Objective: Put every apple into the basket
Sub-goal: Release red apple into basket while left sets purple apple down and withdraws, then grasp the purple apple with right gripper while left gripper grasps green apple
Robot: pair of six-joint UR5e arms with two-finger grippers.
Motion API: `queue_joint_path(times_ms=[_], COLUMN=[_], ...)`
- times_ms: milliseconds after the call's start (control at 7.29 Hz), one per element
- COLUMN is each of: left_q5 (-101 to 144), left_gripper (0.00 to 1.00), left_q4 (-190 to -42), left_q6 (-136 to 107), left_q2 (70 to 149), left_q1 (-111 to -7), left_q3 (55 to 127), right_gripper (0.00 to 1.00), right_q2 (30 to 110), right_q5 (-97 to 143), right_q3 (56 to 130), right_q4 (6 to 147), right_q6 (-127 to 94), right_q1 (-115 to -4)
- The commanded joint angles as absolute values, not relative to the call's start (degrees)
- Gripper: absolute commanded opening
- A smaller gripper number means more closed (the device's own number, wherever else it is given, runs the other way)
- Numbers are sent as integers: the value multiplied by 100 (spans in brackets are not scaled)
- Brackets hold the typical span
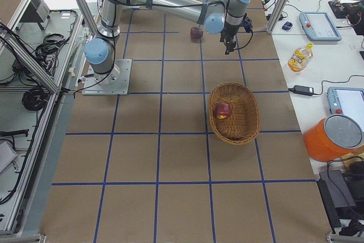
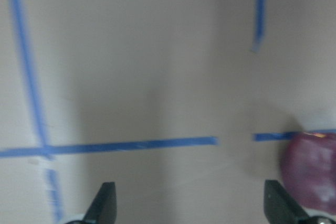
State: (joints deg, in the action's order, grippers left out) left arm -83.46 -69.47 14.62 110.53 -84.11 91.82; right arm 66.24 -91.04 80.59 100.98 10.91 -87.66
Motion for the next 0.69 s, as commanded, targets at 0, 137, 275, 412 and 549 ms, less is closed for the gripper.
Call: queue_joint_path(times_ms=[0, 137, 275, 412, 549], left_q5=[-8533, -8578, -8909, -9243, -9255], left_gripper=[100, 100, 100, 100, 100], left_q4=[-6961, -6874, -6595, -6435, -6216], left_q6=[3970, 4991, 5236, 5621, 5712], left_q2=[11231, 11380, 11573, 11871, 12144], left_q1=[-6949, -6604, -6409, -6320, -6180], left_q3=[8940, 8834, 8668, 8518, 8430], right_gripper=[100, 100, 100, 100, 100], right_q2=[6680, 6610, 6618, 6688, 6662], right_q5=[-9027, -9026, -9087, -9079, -9105], right_q3=[8426, 8725, 9223, 9603, 10007], right_q4=[10168, 10552, 10938, 11447, 12035], right_q6=[-1436, -2416, -2469, -2522, -2383], right_q1=[-10083, -10603, -10869, -10942, -10942])
